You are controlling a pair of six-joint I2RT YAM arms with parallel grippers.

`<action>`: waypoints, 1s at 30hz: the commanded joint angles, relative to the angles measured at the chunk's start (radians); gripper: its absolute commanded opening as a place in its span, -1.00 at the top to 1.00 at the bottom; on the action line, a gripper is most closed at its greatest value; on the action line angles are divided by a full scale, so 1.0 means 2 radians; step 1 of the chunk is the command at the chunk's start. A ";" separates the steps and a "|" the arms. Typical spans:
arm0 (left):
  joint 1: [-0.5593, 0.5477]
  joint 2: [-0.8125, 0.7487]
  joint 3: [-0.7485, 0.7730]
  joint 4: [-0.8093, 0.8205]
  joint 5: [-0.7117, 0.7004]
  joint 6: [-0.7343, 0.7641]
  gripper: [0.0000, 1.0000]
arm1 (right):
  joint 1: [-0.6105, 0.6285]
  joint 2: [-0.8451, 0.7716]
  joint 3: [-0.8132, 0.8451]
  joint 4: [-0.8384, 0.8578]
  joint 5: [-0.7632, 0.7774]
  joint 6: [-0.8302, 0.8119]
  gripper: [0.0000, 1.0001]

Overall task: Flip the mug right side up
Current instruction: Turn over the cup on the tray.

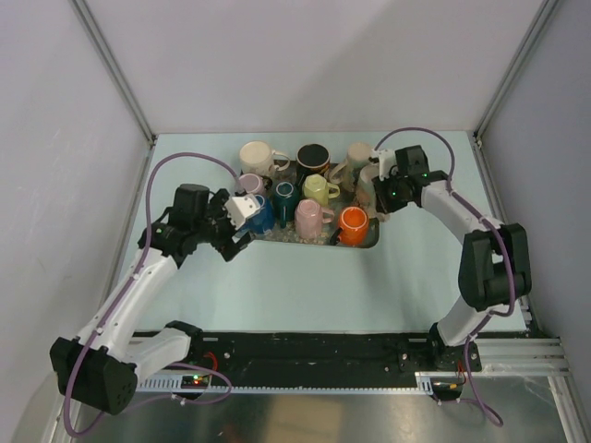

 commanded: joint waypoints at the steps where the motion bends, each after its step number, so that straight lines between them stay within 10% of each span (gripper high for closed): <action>1: -0.008 0.012 0.028 0.004 0.007 0.020 -0.92 | -0.014 -0.071 0.023 0.006 -0.005 -0.001 1.00; 15: -0.032 0.027 0.036 0.012 0.013 0.030 -0.92 | -0.026 -0.126 0.029 -0.012 -0.045 0.024 1.00; 30: -0.127 -0.008 -0.007 0.182 -0.042 0.050 -0.99 | -0.109 -0.097 0.098 -0.031 -0.329 0.261 1.00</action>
